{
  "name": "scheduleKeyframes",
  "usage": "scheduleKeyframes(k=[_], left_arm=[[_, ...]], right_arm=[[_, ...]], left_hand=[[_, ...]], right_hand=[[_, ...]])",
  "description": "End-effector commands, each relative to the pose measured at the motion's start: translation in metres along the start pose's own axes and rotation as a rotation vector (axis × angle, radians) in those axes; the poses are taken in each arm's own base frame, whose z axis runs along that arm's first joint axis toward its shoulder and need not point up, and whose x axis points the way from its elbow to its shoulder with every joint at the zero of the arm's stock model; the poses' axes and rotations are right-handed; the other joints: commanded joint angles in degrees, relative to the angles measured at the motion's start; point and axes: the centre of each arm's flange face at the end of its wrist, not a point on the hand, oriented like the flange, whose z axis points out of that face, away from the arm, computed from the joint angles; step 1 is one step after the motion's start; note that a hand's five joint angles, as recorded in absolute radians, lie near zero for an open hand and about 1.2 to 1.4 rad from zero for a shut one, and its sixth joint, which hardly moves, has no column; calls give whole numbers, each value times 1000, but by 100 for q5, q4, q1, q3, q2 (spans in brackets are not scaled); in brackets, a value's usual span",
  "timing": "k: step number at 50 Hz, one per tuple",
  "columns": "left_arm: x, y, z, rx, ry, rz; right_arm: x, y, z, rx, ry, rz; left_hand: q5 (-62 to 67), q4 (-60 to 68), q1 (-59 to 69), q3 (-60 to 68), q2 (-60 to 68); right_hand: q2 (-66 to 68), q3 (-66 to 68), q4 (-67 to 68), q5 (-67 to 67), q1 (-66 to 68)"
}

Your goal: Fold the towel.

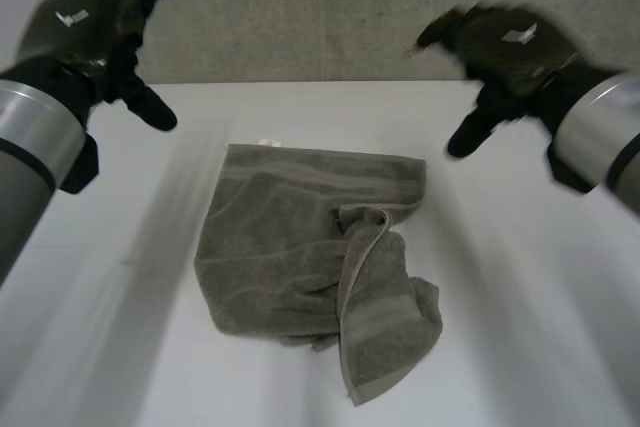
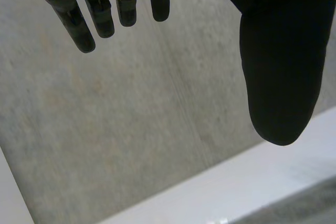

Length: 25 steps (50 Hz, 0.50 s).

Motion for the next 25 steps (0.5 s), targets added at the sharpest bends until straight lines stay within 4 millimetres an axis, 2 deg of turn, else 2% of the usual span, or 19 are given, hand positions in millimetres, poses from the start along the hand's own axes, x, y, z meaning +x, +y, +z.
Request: scheduleKeyframes(k=[1, 4, 6, 7, 9, 10, 12, 18, 20, 23, 25], left_arm=[[2, 59, 17, -175, 37, 45], [1, 71, 19, -206, 38, 48], [-5, 92, 22, -254, 31, 45], [-5, 92, 22, -254, 31, 45], [-15, 108, 24, -283, 12, 41], [-15, 108, 24, -283, 12, 41], [-19, 112, 26, -284, 4, 39], [-42, 124, 29, -285, -40, 30], [-51, 129, 27, -299, -56, 25], [-52, 130, 26, -305, -57, 23], [-52, 134, 23, -321, -57, 19]], right_arm=[[-70, 43, 3, -134, -223, -88], [-79, 51, 2, -159, -244, -76], [-93, 72, 5, -226, -264, -6], [-93, 72, 5, -226, -264, -5], [-112, 90, 9, -250, -292, 78], [-112, 90, 9, -250, -292, 79], [-130, 104, 12, -236, -320, 127], [-153, 120, 21, -192, -340, 134], [-166, 133, 26, -187, -338, 120], [-171, 139, 28, -194, -335, 115], [-178, 154, 32, -220, -326, 100]], left_hand=[[118, 197, 231, 186, 186], [101, 180, 215, 169, 169], [101, 180, 215, 169, 169], [101, 180, 215, 169, 169], [68, 146, 181, 135, 136], [68, 146, 181, 135, 136], [51, 129, 164, 118, 119], [51, 129, 164, 118, 119], [17, 96, 131, 85, 85], [0, 79, 114, 68, 68], [-33, 46, 80, 35, 35]], right_hand=[[-378, -237, -348, -358, -413], [-378, -237, -348, -358, -413], [-378, -237, -348, -358, -413], [-378, -237, -348, -358, -413], [-378, -237, -348, -358, -413], [-378, -237, -348, -358, -413], [-378, -237, -348, -358, -413], [-252, -111, -222, -232, -287], [66, 207, 97, 86, 31], [270, 411, 300, 290, 234], [454, 595, 484, 474, 419]])
